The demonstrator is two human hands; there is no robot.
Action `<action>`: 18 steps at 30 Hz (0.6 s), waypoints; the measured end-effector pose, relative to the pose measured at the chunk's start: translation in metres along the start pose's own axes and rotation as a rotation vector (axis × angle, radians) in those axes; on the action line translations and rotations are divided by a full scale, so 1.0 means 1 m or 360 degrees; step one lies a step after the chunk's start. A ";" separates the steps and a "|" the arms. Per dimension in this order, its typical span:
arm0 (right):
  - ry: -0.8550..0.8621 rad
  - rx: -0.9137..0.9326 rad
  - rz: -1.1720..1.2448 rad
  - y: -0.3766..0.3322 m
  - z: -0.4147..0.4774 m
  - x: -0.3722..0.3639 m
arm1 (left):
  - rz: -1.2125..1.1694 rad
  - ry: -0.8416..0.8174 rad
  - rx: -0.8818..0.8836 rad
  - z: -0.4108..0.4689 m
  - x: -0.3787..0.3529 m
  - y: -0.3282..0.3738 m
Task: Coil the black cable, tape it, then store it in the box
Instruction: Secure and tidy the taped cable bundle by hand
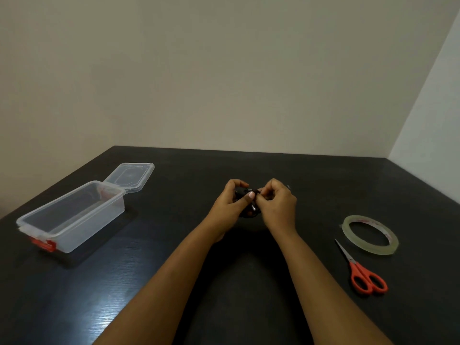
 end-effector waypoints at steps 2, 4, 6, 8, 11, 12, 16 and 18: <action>-0.0012 -0.0020 0.0031 0.000 -0.001 0.000 | -0.0014 -0.0015 0.0036 -0.001 -0.001 -0.001; -0.0017 -0.0010 0.0023 -0.002 -0.001 -0.001 | -0.0025 -0.0014 0.0054 -0.001 0.001 0.000; -0.0022 0.0009 0.0002 -0.004 -0.001 -0.001 | -0.0056 -0.0013 0.0097 -0.002 0.003 -0.001; -0.0072 -0.0009 0.0004 -0.003 -0.001 -0.003 | -0.0046 0.0004 0.0132 -0.002 0.006 -0.003; -0.0206 -0.0099 0.0039 0.002 0.000 -0.009 | 0.0056 0.0057 0.0142 -0.001 0.010 -0.006; -0.0241 -0.0126 0.0052 0.004 0.000 -0.010 | 0.0070 0.0069 0.0143 -0.001 0.011 -0.007; -0.0313 -0.0228 0.0143 0.012 0.002 -0.012 | 0.0069 0.0009 0.0148 -0.001 0.009 -0.008; -0.0366 -0.0286 0.0192 0.016 0.003 -0.013 | 0.0060 -0.0039 0.0157 -0.002 0.007 -0.008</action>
Point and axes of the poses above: each hand's wrist, its own z-axis towards the middle knuckle, its own x-axis out of the back of the hand, y = z × x, the point moved 8 cm from there along z, towards the middle knuckle, and after that the axes turned 6 degrees about -x, right-handed, at the moved point
